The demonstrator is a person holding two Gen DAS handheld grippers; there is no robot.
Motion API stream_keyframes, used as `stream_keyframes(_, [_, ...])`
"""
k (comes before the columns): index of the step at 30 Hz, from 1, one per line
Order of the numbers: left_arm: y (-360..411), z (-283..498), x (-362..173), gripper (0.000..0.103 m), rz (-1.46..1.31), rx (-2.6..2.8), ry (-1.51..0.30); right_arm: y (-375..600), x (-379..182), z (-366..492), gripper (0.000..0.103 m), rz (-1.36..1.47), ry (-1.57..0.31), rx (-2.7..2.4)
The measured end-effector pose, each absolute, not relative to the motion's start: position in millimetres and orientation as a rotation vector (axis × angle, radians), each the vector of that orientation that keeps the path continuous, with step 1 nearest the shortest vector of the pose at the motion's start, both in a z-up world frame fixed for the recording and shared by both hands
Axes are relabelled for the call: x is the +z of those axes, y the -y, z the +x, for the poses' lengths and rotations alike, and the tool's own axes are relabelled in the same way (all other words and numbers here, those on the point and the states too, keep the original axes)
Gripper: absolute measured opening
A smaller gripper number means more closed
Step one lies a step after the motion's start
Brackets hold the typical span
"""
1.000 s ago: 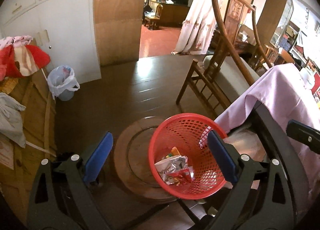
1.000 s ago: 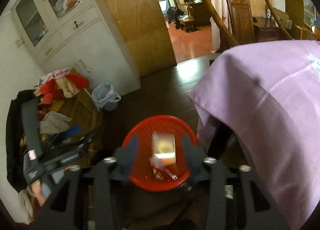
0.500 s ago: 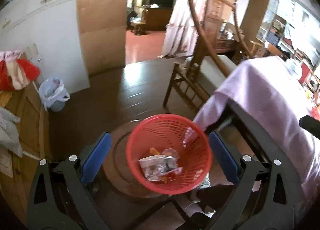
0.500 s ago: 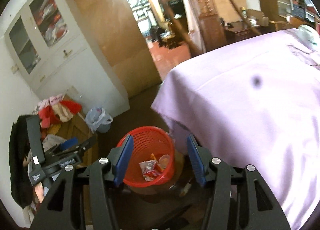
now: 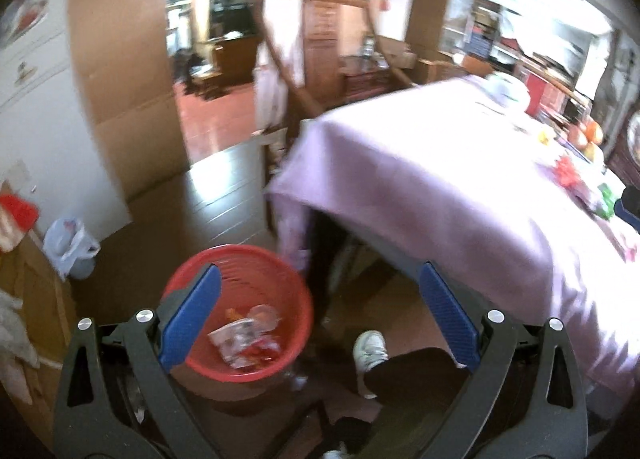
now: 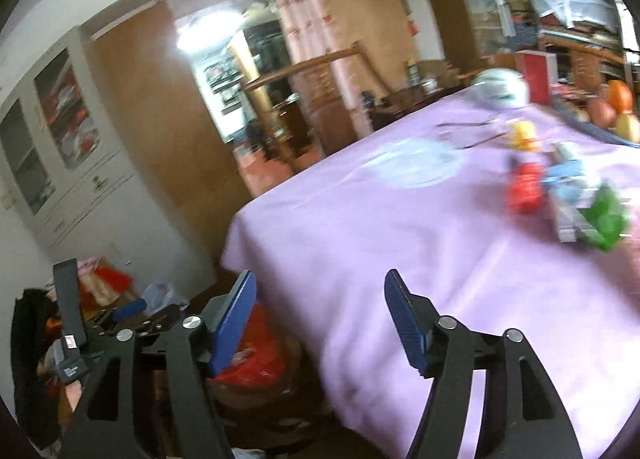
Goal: Collect trash
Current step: 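Return both tools over the table toward the green carton and red container, then grasp the green tea carton with the left tool while the right tool grasps the red-lidded container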
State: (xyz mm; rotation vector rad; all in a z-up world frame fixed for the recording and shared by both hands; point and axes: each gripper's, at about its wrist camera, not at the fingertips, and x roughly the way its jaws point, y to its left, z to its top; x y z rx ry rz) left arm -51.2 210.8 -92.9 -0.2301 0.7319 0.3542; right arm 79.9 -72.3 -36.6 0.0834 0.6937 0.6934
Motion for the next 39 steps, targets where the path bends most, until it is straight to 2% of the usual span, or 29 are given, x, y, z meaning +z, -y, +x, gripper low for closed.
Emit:
stream_keyframes(5, [-153, -10, -87, 0.096, -0.15, 0.244, -0.743, 169, -25, 110, 0.082, 0.111, -0.651, 0.501])
stream_keyframes(11, [-86, 46, -84, 0.096, -0.09, 0.116, -0.768, 277, -34, 161, 0.084, 0.156, -0.698, 0.274])
stream_keyframes(15, [-52, 71, -83, 0.096, -0.042, 0.064, -0.777, 333, -55, 184, 0.084, 0.292, -0.764, 0.246])
stream_keyframes(19, [-20, 95, -80, 0.096, -0.024, 0.015, -0.788, 343, -74, 179, 0.084, 0.343, -0.768, 0.269])
stream_keyframes(24, [12, 118, -81, 0.096, 0.011, -0.028, -0.8, 331, -92, 175, 0.084, 0.271, -0.83, 0.279])
stream_keyframes(25, [15, 119, -80, 0.096, 0.012, -0.037, -0.803, 325, -92, 172, 0.083, 0.248, -0.842, 0.275])
stream_keyframes(26, [19, 122, -80, 0.096, 0.012, -0.045, -0.805, 322, -94, 172, 0.075, 0.217, -0.857, 0.259])
stream_keyframes(28, [27, 129, -79, 0.096, 0.007, -0.061, -0.808, 315, -101, 174, 0.048, 0.166, -0.892, 0.246])
stream_keyframes(32, [48, 144, -77, 0.096, -0.01, -0.13, -0.821, 310, -94, 166, 0.047, 0.119, -0.835, 0.218])
stream_keyframes(39, [109, 180, -83, 0.096, 0.029, -0.249, -0.858, 327, -82, 160, 0.047, 0.2, -0.77, 0.21])
